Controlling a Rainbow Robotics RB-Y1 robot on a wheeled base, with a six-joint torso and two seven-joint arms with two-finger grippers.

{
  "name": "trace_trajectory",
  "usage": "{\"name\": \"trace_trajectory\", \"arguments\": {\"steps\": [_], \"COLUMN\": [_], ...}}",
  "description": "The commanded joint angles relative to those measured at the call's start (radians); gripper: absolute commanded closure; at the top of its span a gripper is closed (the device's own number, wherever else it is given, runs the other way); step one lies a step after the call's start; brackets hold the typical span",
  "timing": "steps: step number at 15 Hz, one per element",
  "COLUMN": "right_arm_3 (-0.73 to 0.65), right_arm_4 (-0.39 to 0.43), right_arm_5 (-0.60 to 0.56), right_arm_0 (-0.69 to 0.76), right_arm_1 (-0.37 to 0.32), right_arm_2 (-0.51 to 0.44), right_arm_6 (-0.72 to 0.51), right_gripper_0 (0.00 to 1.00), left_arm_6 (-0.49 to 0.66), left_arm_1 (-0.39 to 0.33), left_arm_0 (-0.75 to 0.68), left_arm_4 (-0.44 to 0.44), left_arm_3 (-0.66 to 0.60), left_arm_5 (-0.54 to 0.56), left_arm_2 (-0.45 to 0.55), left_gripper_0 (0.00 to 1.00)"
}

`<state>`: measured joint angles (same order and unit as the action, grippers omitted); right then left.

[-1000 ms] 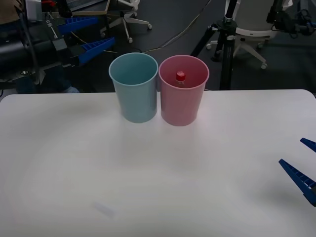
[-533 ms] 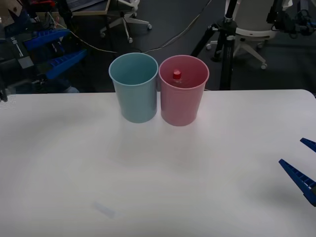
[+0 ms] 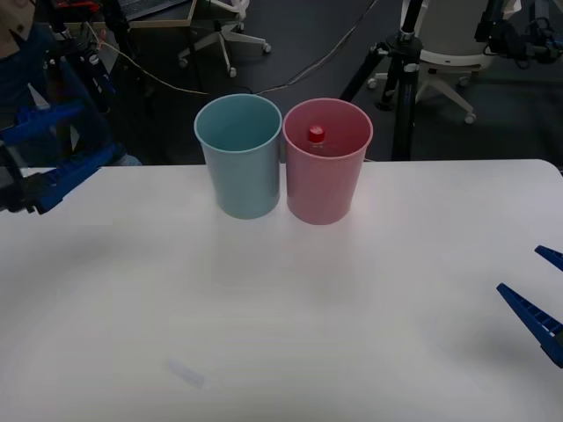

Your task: Grasp the object on the table and drop it into the matching bin: aluminum can to the light blue bin, PET bottle to the pink bin.

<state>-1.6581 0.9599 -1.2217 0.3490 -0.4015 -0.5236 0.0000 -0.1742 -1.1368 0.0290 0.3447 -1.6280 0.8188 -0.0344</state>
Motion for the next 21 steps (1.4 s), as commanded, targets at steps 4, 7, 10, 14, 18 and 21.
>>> {"name": "trace_trajectory", "arguments": {"steps": [4,7,10,14,18,21], "right_arm_3": [0.0,0.0,0.0,0.0,0.0,0.0], "right_arm_4": [0.0,0.0,0.0,0.0,0.0,0.0], "right_arm_5": [0.0,0.0,0.0,0.0,0.0,0.0], "right_arm_0": [0.0,0.0,0.0,0.0,0.0,0.0], "right_arm_1": [0.0,0.0,0.0,0.0,0.0,0.0], "right_arm_2": [0.0,0.0,0.0,0.0,0.0,0.0], "right_arm_6": [0.0,0.0,0.0,0.0,0.0,0.0], "right_gripper_0": [0.0,0.0,0.0,0.0,0.0,0.0], "left_arm_6": [0.14,0.159,0.17,0.194,0.18,0.167], "left_arm_1": [0.282,0.434,0.562,0.686,0.712,0.712], "left_arm_0": [-0.185,-0.235,-0.293,-0.405,-0.511,-0.531], "left_arm_4": [0.364,0.513,0.605,0.691,0.682,0.68], "left_arm_3": [-0.124,-0.161,-0.219,-0.32,-0.369,-0.369], "left_arm_5": [0.023,0.042,0.045,0.048,0.057,0.074], "left_arm_2": [0.226,0.292,0.33,0.363,0.361,0.358], "left_gripper_0": [0.0,0.0,0.0,0.0,0.0,0.0]}}
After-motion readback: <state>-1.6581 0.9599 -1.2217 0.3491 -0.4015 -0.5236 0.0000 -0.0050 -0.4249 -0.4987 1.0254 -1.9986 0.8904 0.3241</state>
